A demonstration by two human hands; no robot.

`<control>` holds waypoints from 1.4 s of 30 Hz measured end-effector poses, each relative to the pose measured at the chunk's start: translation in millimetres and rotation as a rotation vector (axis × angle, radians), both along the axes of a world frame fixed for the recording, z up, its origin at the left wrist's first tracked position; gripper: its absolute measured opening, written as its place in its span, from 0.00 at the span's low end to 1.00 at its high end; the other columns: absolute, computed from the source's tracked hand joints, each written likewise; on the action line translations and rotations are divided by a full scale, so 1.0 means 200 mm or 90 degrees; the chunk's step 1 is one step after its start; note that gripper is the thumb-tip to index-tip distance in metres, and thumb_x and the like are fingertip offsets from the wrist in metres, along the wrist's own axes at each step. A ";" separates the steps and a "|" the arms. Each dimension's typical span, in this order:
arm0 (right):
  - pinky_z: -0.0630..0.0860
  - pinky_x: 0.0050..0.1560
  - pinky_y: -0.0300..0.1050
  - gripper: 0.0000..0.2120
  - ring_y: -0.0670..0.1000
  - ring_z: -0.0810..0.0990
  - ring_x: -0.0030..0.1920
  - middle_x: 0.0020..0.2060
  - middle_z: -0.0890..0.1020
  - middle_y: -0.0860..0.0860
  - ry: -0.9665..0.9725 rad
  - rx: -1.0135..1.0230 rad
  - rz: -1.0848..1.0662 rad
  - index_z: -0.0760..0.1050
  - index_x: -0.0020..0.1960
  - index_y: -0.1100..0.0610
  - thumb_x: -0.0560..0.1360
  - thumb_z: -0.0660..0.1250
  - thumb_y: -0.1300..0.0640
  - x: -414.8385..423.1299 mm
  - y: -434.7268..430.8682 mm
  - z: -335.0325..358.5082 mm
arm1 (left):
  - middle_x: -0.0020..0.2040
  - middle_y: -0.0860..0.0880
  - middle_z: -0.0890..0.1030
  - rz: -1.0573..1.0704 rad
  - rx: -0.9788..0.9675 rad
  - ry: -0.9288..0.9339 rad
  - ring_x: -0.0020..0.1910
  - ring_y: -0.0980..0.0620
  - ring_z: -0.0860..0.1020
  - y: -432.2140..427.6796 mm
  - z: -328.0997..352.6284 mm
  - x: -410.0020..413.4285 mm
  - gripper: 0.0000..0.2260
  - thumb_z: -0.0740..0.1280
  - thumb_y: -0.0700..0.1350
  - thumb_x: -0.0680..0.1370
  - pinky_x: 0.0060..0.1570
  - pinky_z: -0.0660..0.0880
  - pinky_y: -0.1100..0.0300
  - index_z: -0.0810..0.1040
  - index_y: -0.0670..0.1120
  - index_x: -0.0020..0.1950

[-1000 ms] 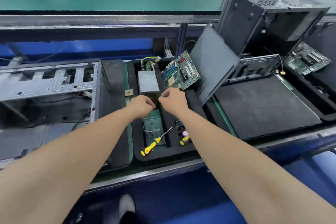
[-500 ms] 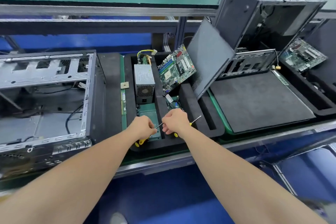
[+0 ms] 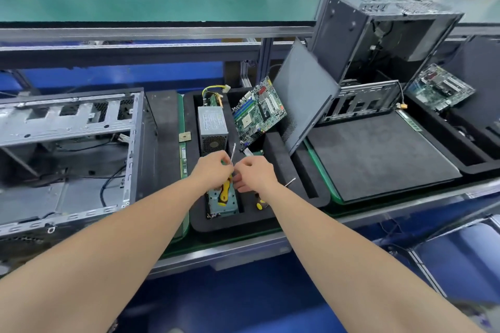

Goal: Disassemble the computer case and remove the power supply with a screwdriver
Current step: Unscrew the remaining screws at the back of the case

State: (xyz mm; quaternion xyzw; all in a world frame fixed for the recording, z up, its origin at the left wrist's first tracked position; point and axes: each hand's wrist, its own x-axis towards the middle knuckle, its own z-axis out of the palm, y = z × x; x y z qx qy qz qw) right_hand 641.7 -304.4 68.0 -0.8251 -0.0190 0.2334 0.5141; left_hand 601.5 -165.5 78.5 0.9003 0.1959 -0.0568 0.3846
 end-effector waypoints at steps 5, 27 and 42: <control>0.82 0.32 0.41 0.12 0.52 0.84 0.45 0.44 0.85 0.50 -0.095 0.031 0.023 0.83 0.45 0.49 0.81 0.62 0.54 0.01 0.12 0.19 | 0.48 0.41 0.84 0.099 -0.155 -0.090 0.42 0.41 0.86 0.05 0.22 -0.04 0.07 0.68 0.47 0.77 0.41 0.84 0.45 0.77 0.43 0.47; 0.65 0.23 0.41 0.12 0.52 0.71 0.23 0.38 0.79 0.55 -0.070 0.220 0.408 0.77 0.63 0.48 0.86 0.57 0.51 -0.60 1.07 0.55 | 0.39 0.48 0.86 0.264 -0.043 -0.183 0.34 0.51 0.81 0.94 0.63 -0.95 0.11 0.64 0.50 0.82 0.34 0.75 0.57 0.82 0.48 0.44; 0.73 0.25 0.44 0.09 0.59 0.81 0.26 0.34 0.79 0.62 0.095 0.195 0.236 0.75 0.58 0.62 0.81 0.59 0.63 -1.12 1.22 0.39 | 0.39 0.68 0.81 -0.156 0.100 -0.029 0.42 0.66 0.77 1.34 0.35 -1.31 0.04 0.72 0.54 0.78 0.45 0.70 0.61 0.81 0.63 0.44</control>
